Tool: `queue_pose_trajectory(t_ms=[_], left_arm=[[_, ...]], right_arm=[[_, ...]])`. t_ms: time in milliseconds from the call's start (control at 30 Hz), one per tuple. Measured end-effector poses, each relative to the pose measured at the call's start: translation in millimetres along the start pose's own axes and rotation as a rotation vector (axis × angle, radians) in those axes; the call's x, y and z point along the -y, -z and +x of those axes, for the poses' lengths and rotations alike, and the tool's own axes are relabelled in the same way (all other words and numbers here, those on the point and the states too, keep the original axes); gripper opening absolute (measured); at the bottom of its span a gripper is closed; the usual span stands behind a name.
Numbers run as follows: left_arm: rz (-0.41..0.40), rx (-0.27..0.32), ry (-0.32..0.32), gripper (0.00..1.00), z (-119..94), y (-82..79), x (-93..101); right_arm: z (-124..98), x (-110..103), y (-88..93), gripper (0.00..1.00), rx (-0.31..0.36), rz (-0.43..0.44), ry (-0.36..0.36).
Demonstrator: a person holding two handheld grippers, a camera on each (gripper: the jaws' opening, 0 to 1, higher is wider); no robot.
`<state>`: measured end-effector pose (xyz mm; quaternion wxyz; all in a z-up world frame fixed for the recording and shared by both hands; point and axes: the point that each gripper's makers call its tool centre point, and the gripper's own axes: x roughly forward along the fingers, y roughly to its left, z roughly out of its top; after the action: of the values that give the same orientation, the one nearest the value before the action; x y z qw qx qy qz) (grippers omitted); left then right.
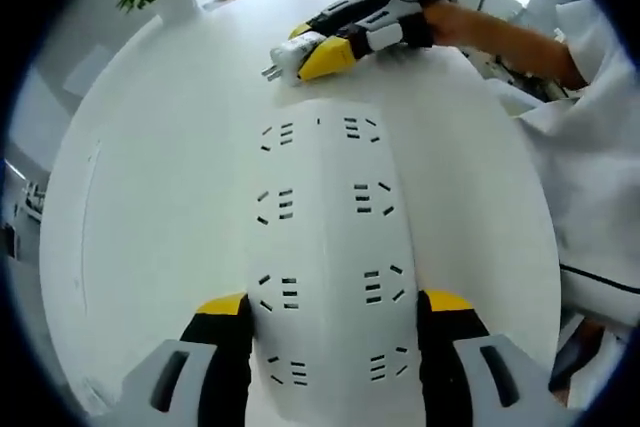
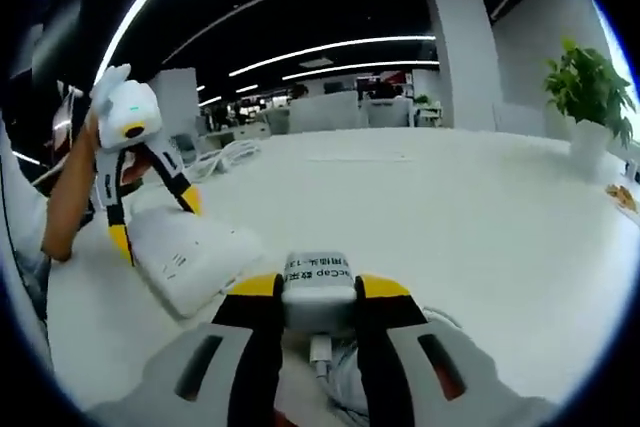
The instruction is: Straighten the power strip on the desk, plug the charger into it
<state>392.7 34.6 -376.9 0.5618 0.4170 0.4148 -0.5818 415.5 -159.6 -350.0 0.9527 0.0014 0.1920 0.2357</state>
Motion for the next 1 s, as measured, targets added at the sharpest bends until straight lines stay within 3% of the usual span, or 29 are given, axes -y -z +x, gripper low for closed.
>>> queue_pose_trajectory(t_ms=[67, 133, 233, 433, 600, 867, 967, 1000], left_arm=[[0.001, 0.005, 0.0, 0.68, 0.0, -0.3, 0.7], [0.001, 0.009, -0.001, 0.68, -0.1, -0.5, 1.6], [0.002, 0.009, -0.001, 0.68, -0.2, -0.7, 2.5], [0.002, 0.01, -0.002, 0.68, -0.2, -0.9, 3.4], [0.004, 0.013, -0.001, 0.68, -0.5, -0.7, 3.1], [0.007, 0.012, -0.001, 0.68, -0.9, -0.1, 2.6], [0.009, 0.014, -0.001, 0.68, -0.8, 0.0, 1.9], [0.009, 0.014, -0.001, 0.68, -0.8, 0.0, 2.4]], right_arm=[[-8.3, -5.7, -7.0, 0.27, -0.052, 0.003, 0.002], [-22.1, -23.5, -21.3, 0.27, -0.109, -0.016, -0.047], [-38.2, -46.5, -36.4, 0.27, -0.192, -0.01, -0.056], [-42.3, -92.1, -34.6, 0.27, -0.367, 0.13, -0.112], [-27.0, -96.3, -10.8, 0.27, -0.485, 0.147, -0.068], [-17.8, -96.8, -5.5, 0.27, -0.507, 0.184, -0.048], [-18.2, -97.9, 0.2, 0.27, -0.567, 0.234, -0.044], [-16.6, -96.7, -3.4, 0.27, -0.552, 0.223, -0.044]])
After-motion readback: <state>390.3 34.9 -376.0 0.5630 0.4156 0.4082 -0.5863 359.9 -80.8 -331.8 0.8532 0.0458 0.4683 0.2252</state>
